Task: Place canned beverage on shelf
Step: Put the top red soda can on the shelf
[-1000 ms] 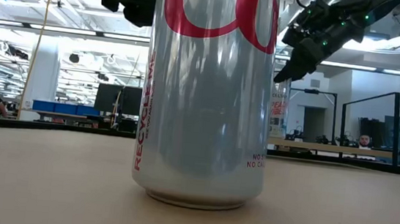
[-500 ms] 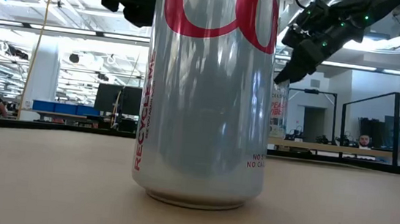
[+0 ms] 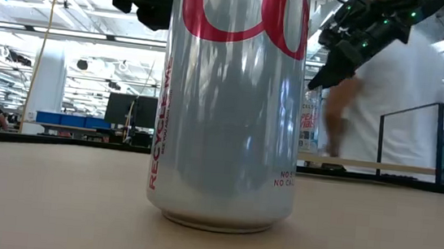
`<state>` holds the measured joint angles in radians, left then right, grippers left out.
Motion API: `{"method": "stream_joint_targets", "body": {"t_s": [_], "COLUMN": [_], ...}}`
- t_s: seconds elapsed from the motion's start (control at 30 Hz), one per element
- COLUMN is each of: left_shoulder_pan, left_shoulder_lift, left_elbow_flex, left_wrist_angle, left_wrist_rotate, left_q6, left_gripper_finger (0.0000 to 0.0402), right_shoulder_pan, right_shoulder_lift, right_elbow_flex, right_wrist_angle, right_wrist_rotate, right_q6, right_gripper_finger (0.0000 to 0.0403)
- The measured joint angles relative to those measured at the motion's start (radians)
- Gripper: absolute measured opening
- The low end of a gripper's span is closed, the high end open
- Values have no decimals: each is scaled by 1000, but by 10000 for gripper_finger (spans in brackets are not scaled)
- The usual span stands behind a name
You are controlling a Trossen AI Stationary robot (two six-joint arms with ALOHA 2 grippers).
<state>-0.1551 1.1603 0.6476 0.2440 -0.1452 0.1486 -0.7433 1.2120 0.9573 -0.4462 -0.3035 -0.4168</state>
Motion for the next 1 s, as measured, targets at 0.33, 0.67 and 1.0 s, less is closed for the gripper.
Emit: {"method": "stream_joint_targets", "body": {"t_s": [0.33, 0.67, 1.0], "left_shoulder_pan": [0, 0, -18], "left_shoulder_lift": [0, 0, 0], "left_elbow_flex": [0, 0, 0], "left_wrist_angle": [0, -1, -52], "left_wrist_rotate": [0, 0, 7], "left_q6": [-12, -53, -126], "left_gripper_finger": [389, 389, 389], "right_shoulder_pan": [24, 387, 796], "right_shoulder_lift": [-164, -237, -132], "right_elbow_flex": [0, -4, -342], "right_wrist_angle": [-60, -61, 595], "right_wrist_rotate": [-6, -120, 234], "right_q6": [42, 181, 311], "right_gripper_finger": [384, 384, 384]}}
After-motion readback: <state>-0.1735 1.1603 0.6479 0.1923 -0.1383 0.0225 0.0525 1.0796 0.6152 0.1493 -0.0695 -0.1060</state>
